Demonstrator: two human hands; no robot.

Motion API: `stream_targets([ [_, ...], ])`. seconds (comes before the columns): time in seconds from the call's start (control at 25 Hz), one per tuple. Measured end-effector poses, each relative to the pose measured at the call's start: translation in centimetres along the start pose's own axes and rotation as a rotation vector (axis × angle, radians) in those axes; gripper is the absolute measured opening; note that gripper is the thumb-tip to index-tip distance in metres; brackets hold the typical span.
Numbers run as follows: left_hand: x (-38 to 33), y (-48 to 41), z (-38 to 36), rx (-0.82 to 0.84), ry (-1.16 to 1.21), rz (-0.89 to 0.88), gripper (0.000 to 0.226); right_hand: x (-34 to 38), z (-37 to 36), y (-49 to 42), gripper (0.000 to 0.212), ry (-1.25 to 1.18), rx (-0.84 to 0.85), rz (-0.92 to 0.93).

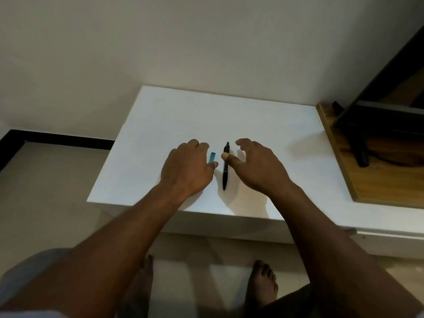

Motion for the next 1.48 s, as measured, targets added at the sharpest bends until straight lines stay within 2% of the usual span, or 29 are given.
stream_targets([
  [0.32, -0.8, -0.3, 0.5, -0.039, 0.05, -0.043, 0.052, 0.7, -2.1, -0.2, 0.068, 0.009, -0.008, 0.001],
  [0.56, 0.1, -0.4, 0.6, -0.034, 0.1, -0.019, 0.05, 0.3, -2.7, -0.1, 0.059, -0.023, -0.057, -0.131],
  [0.72, 0.1, -0.6, 0.8, -0.055, 0.182, -0.011, 0.044, -0.1, -2.5, -0.3, 0.047, -0.046, -0.045, -0.16],
  [0.84, 0.1, -0.6, 0.8, -0.075, 0.194, 0.008, 0.04, -0.3, -2.1, -0.2, 0.048, -0.087, -0.037, -0.172],
  [1.04, 1.3, -0.4, 1.3, -0.093, 0.458, 0.148, 0.049, 0.7, 0.1, 0.1, 0.046, -0.295, -0.161, -0.074],
  [1.2, 2.0, -0.8, 1.6, -0.059, 0.859, 0.189, 0.033, 2.8, -0.1, 0.7, 0.04, -0.389, -0.14, 0.056],
  [1.36, 1.7, -0.7, 2.4, -0.074, 0.884, 0.135, 0.019, 2.6, -0.1, 0.6, 0.035, -0.499, -0.019, 0.062],
  [1.48, 1.0, -0.6, 2.7, -0.07, 0.862, 0.073, 0.021, 0.5, 2.1, 0.2, 0.019, -0.783, -0.028, 0.01],
])
Point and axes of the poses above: each hand's wrist, its own y-axis away from the middle knuckle, its own z-axis out of the back of the hand, x = y × z, the point moved 9 cm from there along -y, towards the middle knuckle, and after that the axes turned 7 degrees about x, right-handed, at the moved point
